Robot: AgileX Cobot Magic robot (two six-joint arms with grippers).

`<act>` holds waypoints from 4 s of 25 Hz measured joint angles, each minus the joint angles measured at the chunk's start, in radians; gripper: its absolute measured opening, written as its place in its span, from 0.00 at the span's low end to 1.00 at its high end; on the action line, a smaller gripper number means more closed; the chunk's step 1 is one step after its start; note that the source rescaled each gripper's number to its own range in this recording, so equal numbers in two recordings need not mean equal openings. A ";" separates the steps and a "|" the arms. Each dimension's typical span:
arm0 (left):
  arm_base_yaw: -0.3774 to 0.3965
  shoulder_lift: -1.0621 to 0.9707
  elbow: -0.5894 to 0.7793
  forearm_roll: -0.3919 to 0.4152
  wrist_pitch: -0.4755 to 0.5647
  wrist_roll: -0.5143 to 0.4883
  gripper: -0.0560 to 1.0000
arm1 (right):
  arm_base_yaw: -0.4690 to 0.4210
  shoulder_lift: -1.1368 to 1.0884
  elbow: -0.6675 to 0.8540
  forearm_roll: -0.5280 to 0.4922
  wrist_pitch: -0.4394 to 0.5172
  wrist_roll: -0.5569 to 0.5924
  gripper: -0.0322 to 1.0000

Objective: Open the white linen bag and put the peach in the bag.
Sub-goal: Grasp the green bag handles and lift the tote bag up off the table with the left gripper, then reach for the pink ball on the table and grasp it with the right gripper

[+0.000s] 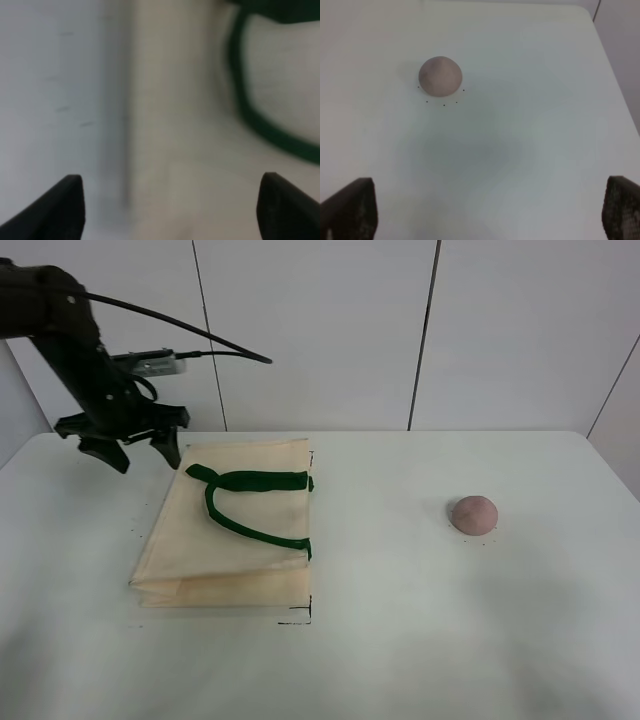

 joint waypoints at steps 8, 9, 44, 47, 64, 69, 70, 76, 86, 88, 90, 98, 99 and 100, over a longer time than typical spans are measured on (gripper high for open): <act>-0.171 0.222 -0.175 0.014 0.003 -0.142 0.95 | 0.000 0.000 0.000 0.000 0.000 0.000 1.00; -0.175 0.243 -0.183 0.022 0.003 -0.152 0.95 | 0.000 0.000 0.000 0.000 0.000 0.000 1.00; -0.173 0.414 -0.193 0.133 -0.104 -0.214 0.10 | 0.000 0.000 0.000 0.000 0.000 0.000 1.00; -0.173 0.414 -0.215 0.130 -0.070 -0.219 0.05 | 0.000 0.000 0.000 0.000 0.000 0.000 1.00; -0.173 0.140 -0.619 0.123 0.206 -0.081 0.05 | 0.000 0.000 0.000 0.000 0.000 0.000 1.00; -0.173 0.034 -0.620 0.097 0.207 -0.063 0.05 | 0.000 0.152 -0.012 0.012 0.000 0.000 1.00; -0.173 0.022 -0.620 0.097 0.207 -0.062 0.05 | 0.000 0.205 -0.023 0.020 -0.006 0.000 1.00; -0.173 0.012 -0.620 0.094 0.207 -0.061 0.05 | 0.000 0.691 -0.182 0.039 -0.162 0.000 1.00; -0.173 0.006 -0.620 0.068 0.207 -0.060 0.05 | 0.001 1.560 -0.640 0.069 -0.296 -0.098 1.00; -0.173 0.006 -0.620 0.057 0.207 -0.061 0.05 | 0.009 1.684 -0.731 0.100 -0.295 -0.132 1.00; -0.173 0.006 -0.620 0.052 0.207 -0.061 0.05 | 0.033 1.793 -0.809 0.113 -0.292 -0.156 1.00; -0.173 0.006 -0.620 0.051 0.207 -0.061 0.05 | 0.094 2.045 -0.900 0.148 -0.321 -0.158 1.00; -0.173 0.006 -0.620 0.051 0.207 -0.061 0.05 | 0.094 2.067 -0.900 0.151 -0.321 -0.158 1.00; -0.173 0.006 -0.620 0.051 0.207 -0.061 0.05 | 0.094 2.087 -0.900 0.152 -0.322 -0.158 1.00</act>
